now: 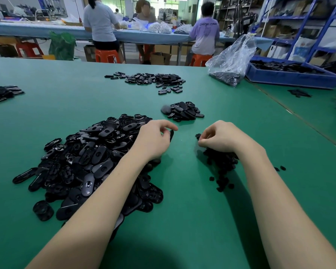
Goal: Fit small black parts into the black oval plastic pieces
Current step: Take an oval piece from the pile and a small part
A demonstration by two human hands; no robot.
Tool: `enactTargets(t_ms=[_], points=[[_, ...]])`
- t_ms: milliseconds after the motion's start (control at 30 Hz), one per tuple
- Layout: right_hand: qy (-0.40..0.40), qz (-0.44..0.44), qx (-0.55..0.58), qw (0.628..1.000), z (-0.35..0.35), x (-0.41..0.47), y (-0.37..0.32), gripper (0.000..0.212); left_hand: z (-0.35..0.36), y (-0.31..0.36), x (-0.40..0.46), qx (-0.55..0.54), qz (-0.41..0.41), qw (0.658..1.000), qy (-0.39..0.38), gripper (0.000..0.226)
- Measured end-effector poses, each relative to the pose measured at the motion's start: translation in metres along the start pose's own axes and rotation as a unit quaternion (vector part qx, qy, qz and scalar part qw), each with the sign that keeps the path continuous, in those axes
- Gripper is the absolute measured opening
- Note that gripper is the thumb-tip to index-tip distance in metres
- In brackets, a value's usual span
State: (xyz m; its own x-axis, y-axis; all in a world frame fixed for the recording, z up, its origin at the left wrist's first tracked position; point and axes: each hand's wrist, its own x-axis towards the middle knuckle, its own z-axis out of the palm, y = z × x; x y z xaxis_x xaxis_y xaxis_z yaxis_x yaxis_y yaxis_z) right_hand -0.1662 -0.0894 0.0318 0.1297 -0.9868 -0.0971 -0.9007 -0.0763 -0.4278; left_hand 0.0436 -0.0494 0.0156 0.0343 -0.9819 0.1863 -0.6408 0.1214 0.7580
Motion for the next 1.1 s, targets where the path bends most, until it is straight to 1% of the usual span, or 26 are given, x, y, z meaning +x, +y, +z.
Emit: enactTargets(t_ms=[67,133,233,367,433,533,733,867,933,1000,1100], points=[[-0.013,0.007,-0.028,0.999,-0.0029,-0.0016,0.0006,0.005,0.0012,0.0,-0.0018,-0.082,-0.043,0.995,-0.023,0.035],[-0.023,0.012,-0.042,0.999,-0.0048,-0.0035,0.0014,0.005,0.003,0.0004,-0.0026,-0.161,-0.074,0.983,-0.043,0.036],[-0.035,0.018,-0.052,0.998,-0.0064,-0.0057,0.0017,0.003,0.0037,0.0027,-0.0021,-0.257,-0.1,0.96,-0.047,0.032],[-0.03,0.021,-0.07,0.997,-0.005,-0.0066,0.0006,0.01,0.0027,0.0033,-0.0012,-0.323,-0.118,0.938,-0.041,0.025],[-0.025,0.024,-0.075,0.997,-0.0045,-0.0063,0.001,0.009,0.0016,0.0035,-0.0007,-0.352,-0.128,0.926,-0.039,0.023],[-0.02,0.024,-0.087,0.996,-0.0043,-0.0061,0.0004,0.008,0.0015,0.0032,-0.0004,-0.373,-0.13,0.918,-0.041,0.018],[0.002,0.013,-0.112,0.994,-0.0005,-0.0057,-0.0024,0.006,0.0038,0.0019,-0.002,-0.372,-0.124,0.918,-0.055,0.014],[-0.009,0.004,-0.105,0.994,0.0009,-0.0049,-0.0027,0.007,0.0031,0.0004,-0.0025,-0.377,-0.115,0.918,-0.051,0.019],[-0.013,-0.011,-0.065,0.998,0.0001,-0.0038,-0.002,0.012,0.0032,0.0,-0.0023,-0.379,-0.115,0.917,-0.047,0.022],[-0.008,-0.034,0.018,0.999,-0.0009,-0.0039,-0.003,0.017,0.0038,0.0003,-0.0026,-0.381,-0.114,0.916,-0.045,0.024],[-0.007,-0.059,0.134,0.989,-0.0015,-0.0071,-0.0073,0.014,0.004,0.0009,-0.0033,-0.376,-0.108,0.919,-0.046,0.025]])
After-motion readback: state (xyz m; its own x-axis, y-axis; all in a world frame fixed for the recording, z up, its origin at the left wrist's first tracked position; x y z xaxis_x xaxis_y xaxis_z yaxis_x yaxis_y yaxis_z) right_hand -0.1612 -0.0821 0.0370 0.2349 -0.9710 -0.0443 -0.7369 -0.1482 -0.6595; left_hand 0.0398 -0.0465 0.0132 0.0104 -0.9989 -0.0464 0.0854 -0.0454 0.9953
